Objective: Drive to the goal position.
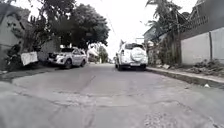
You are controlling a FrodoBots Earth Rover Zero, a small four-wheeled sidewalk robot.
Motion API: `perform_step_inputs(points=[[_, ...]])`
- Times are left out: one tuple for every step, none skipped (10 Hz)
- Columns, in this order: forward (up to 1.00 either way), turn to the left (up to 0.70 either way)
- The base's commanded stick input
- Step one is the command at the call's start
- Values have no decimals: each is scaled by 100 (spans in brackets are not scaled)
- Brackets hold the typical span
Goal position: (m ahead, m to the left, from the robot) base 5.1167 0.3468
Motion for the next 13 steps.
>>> perform_step_inputs(points=[[100,0],[100,0],[100,2],[100,4],[100,1],[100,0],[100,0],[100,0],[100,0],[100,0],[100,0],[100,0],[100,0]])
